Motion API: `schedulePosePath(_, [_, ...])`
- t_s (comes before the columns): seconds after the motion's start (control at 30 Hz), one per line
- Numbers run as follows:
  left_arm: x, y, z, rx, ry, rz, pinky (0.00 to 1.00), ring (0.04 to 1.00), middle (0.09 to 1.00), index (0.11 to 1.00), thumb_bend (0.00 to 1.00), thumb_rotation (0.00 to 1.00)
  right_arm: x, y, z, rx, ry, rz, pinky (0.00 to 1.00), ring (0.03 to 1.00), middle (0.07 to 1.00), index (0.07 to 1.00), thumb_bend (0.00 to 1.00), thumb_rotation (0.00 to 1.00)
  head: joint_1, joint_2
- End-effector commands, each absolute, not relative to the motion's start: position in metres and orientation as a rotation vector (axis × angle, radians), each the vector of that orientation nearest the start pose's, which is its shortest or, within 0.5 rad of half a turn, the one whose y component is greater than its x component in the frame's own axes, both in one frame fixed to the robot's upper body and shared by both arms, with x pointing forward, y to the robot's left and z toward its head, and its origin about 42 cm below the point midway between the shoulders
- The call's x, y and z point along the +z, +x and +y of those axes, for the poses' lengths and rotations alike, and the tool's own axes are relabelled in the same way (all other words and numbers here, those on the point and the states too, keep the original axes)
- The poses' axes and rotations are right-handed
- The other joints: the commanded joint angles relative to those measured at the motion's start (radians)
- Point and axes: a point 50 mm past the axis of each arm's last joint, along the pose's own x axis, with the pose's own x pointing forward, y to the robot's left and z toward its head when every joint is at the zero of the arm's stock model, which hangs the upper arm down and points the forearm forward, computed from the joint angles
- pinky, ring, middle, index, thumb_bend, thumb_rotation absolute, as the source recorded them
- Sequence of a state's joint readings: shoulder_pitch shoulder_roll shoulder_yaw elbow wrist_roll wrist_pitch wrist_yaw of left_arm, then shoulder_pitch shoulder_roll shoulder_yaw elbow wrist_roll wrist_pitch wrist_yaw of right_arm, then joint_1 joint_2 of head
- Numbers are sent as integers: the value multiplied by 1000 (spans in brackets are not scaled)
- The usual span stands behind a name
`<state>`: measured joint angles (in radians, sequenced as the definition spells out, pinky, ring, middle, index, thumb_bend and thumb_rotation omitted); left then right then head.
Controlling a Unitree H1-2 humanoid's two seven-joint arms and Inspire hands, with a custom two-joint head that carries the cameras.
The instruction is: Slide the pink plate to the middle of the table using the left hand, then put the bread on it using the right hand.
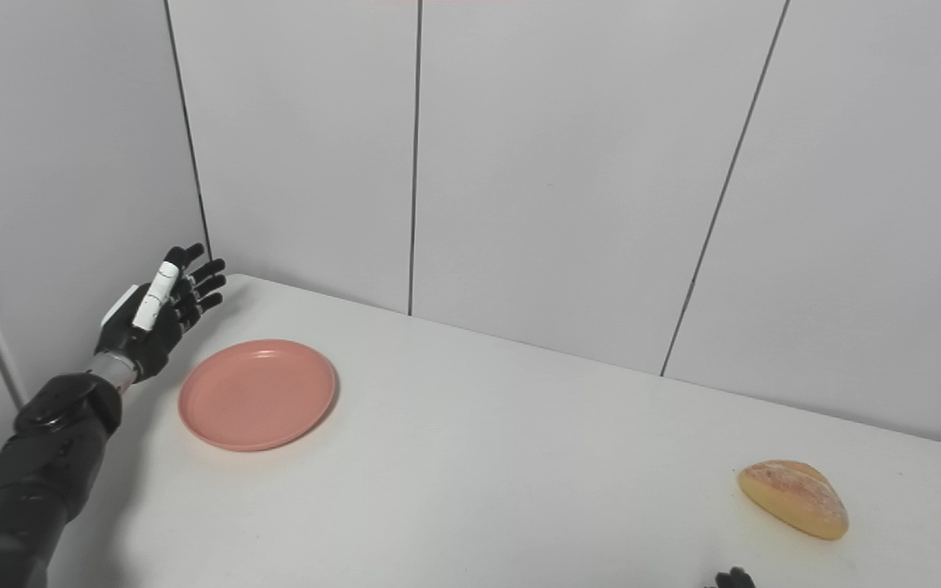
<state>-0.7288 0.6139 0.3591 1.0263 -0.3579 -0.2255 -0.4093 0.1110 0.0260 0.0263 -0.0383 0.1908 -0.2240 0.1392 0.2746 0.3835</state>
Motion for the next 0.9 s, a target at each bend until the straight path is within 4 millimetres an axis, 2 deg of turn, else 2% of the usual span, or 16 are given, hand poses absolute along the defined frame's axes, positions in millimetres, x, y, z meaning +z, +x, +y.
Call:
schedulePosePath(0.0, [274,462,519,171,5,-301,946,913,902,942,945,753,74,248,-227,55,143,-56,1000,993,1000,1000,875,1000,0,2])
schedulePosePath(0.2, [268,459,529,227,30,-285,916,897,891,934,901,784,73,247,-228,54,144,-53,1000,991,1000,1000,879,1000,-3,6])
schedulePosePath(0.33, [262,457,530,241,15,-273,906,894,893,937,877,755,73,246,-228,52,141,-54,1000,986,1000,1000,877,1000,-3,7])
schedulePosePath(0.47, [250,457,525,257,7,-248,846,865,861,914,912,753,73,246,-228,55,139,-55,1000,982,1000,1000,866,1000,-7,12])
schedulePosePath(0.6, [235,460,512,233,-1,-217,848,870,881,934,900,784,74,245,-228,59,140,-54,1000,976,998,1000,861,1000,-12,14])
schedulePosePath(0.77, [219,465,496,211,-42,-194,889,868,846,909,910,730,74,244,-226,59,139,-47,1000,975,997,1000,873,1000,-16,16])
schedulePosePath(0.87, [211,468,485,179,-59,-183,869,880,867,925,901,727,75,244,-225,55,144,-47,1000,971,991,999,878,1000,-21,17])
